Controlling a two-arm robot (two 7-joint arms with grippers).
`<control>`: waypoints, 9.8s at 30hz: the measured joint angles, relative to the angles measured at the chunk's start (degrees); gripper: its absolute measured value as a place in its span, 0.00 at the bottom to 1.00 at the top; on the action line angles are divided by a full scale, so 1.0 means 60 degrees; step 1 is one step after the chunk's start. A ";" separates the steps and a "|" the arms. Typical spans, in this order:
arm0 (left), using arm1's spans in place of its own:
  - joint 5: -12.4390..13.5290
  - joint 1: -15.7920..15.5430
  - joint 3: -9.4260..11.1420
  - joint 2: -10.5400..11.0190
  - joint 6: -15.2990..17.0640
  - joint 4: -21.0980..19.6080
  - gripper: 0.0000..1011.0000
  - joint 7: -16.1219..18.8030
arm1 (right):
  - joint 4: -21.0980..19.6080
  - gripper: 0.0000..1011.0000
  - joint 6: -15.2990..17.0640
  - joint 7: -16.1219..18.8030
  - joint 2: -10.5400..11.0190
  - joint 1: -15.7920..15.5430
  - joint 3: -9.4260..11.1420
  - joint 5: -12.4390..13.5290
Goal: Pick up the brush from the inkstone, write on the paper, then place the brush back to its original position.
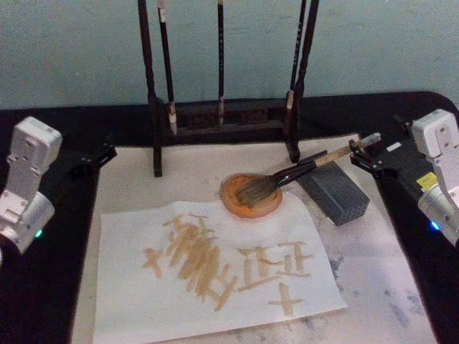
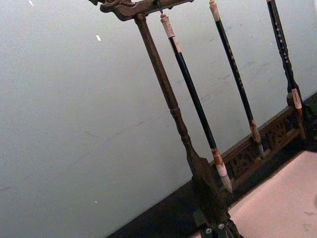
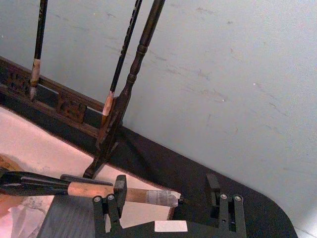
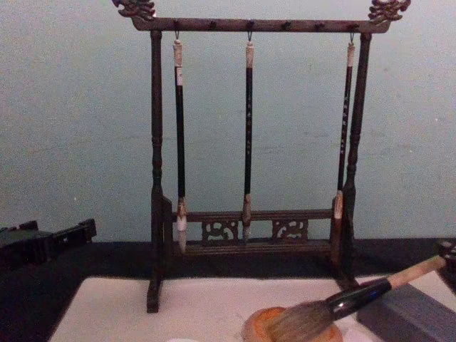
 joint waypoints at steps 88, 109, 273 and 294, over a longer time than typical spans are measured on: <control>0.0000 -0.0001 0.0000 0.0000 -0.0001 0.0000 0.99 0.0000 | -0.1093 1.00 0.0300 0.2242 -0.0148 -0.1319 0.1732 0.3004; 0.0000 0.0000 0.0000 0.0000 0.0000 0.0000 0.99 0.0000 | -0.0507 1.00 0.2000 0.4033 -0.0744 -0.1373 0.2755 0.6185; 0.0000 0.0000 0.0000 0.0000 0.0000 0.0000 0.99 0.0000 | 0.2106 0.17 0.2962 0.5755 -0.0326 0.0681 0.1353 1.0493; 0.0000 0.0000 0.0000 0.0000 -0.0001 0.0000 0.99 0.0000 | -0.1232 0.17 0.1503 0.5429 0.0926 -0.0628 0.1100 0.9274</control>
